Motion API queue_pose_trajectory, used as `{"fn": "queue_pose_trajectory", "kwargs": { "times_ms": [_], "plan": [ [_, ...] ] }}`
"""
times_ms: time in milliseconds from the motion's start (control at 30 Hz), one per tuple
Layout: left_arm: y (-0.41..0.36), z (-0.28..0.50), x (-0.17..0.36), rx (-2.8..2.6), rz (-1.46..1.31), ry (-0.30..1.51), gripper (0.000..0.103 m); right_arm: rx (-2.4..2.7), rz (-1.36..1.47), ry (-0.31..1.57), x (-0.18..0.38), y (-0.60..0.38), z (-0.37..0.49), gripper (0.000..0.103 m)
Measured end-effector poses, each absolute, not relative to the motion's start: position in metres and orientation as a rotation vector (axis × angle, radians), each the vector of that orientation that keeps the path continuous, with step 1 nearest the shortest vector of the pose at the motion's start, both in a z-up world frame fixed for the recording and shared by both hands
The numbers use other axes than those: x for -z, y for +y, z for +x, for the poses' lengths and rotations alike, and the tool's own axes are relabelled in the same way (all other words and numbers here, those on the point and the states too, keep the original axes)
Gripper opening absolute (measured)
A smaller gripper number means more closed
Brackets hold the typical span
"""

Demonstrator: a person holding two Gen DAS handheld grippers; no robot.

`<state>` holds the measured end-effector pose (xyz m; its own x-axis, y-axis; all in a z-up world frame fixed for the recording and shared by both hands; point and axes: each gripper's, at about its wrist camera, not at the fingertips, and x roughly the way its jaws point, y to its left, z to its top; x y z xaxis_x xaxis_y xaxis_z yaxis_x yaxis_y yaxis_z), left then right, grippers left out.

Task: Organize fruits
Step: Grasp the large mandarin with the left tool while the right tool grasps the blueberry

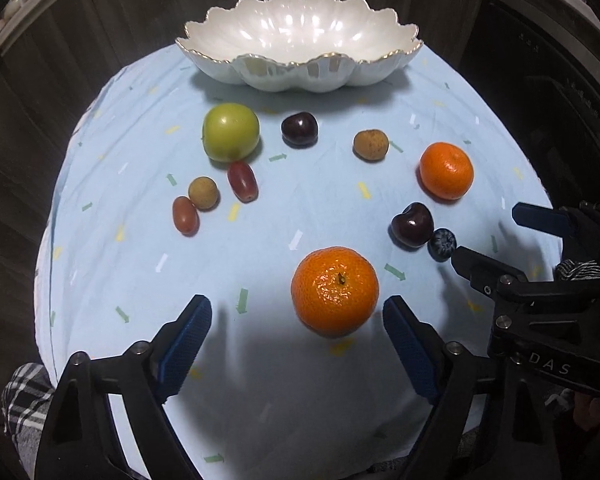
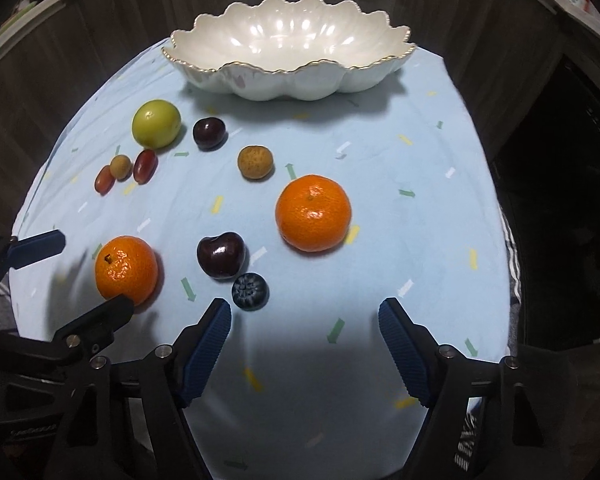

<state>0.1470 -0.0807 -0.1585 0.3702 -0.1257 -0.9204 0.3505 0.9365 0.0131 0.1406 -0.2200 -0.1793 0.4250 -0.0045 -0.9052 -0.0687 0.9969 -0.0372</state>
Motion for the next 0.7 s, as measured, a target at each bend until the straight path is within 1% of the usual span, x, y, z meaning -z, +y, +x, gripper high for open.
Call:
{"fn": "queue_pose_trajectory", "kwargs": {
  "times_ms": [67,200,300,400,433,567,700],
  "plan": [
    [-0.081,0.149,0.162,0.324,0.224,1.157,0.084,-0.055,-0.089,1.136,0.181,-0.217,0.144,0.075],
    [-0.082,0.153,0.163,0.337,0.222,1.153,0.084,-0.08,-0.099,1.152,0.186,-0.216,0.153,0.07],
    [-0.083,0.156,0.165,0.348,0.218,1.154,0.082,-0.093,-0.093,1.16,0.189,-0.216,0.158,0.068],
    [-0.084,0.158,0.167,0.366,0.209,1.159,0.076,-0.104,-0.078,1.167,0.192,-0.216,0.159,0.067],
    [-0.085,0.159,0.167,0.372,0.206,1.162,0.073,-0.109,-0.072,1.169,0.192,-0.216,0.159,0.066],
    [-0.089,0.158,0.171,0.391,0.197,1.18,0.064,-0.131,-0.06,1.176,0.192,-0.214,0.159,0.058],
    [-0.09,0.16,0.173,0.398,0.191,1.187,0.06,-0.149,-0.053,1.182,0.194,-0.212,0.159,0.054]
  ]
}}
